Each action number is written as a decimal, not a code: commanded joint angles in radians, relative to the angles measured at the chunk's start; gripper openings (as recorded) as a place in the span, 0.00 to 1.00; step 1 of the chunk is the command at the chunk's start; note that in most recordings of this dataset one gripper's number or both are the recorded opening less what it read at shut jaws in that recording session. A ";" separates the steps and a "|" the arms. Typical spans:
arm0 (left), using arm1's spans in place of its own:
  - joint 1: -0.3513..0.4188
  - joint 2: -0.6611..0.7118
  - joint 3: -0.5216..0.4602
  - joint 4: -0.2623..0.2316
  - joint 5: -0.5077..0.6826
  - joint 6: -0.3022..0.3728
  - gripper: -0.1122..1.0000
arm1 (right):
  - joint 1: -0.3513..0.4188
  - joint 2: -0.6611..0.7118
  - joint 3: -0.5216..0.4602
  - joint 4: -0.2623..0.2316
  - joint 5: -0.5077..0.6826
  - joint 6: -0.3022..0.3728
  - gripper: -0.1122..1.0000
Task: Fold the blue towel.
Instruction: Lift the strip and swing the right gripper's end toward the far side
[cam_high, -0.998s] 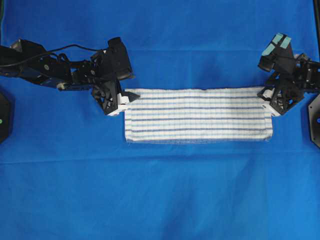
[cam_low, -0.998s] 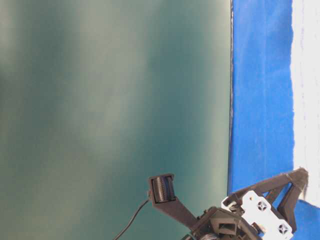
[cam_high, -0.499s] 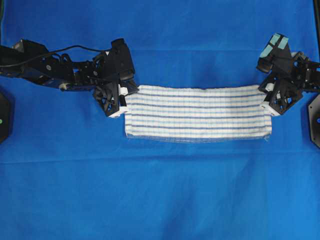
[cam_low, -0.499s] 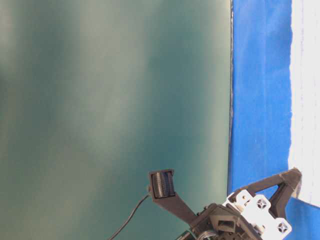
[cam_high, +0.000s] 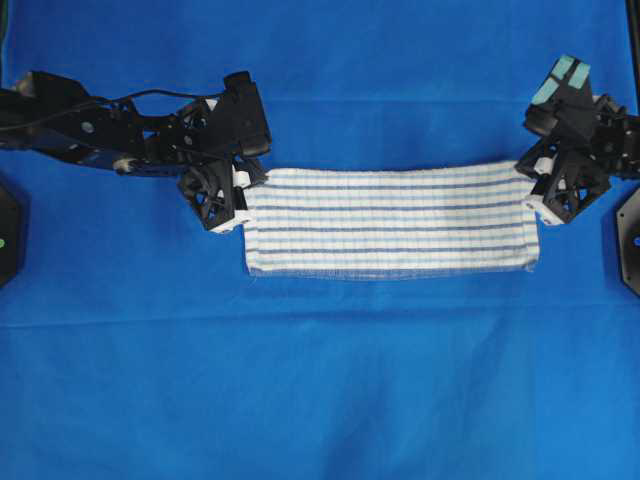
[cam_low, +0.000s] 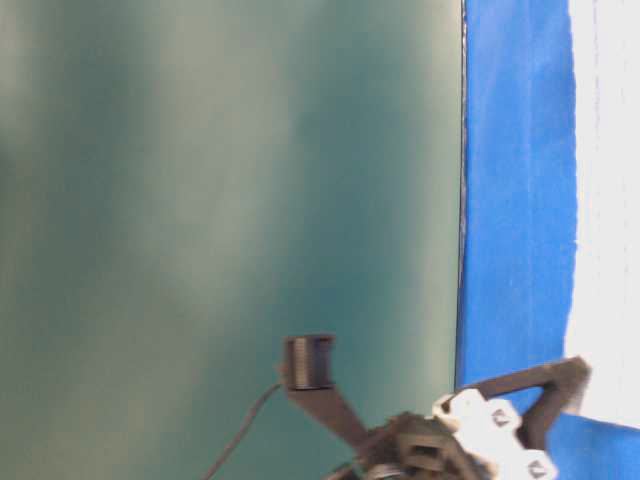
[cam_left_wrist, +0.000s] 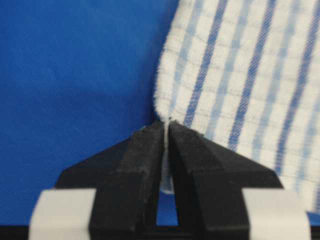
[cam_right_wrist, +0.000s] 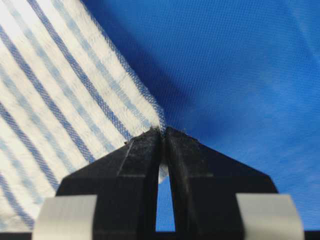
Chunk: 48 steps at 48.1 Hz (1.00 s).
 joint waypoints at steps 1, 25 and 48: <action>-0.006 -0.087 -0.031 0.000 0.054 0.002 0.12 | -0.002 -0.063 -0.037 -0.003 0.051 0.000 0.15; -0.037 -0.250 -0.106 0.000 0.235 -0.002 0.12 | 0.037 -0.347 -0.100 0.003 0.276 0.011 0.15; -0.167 -0.249 -0.123 0.002 0.140 -0.018 0.12 | 0.011 -0.250 -0.147 -0.031 0.147 0.012 0.15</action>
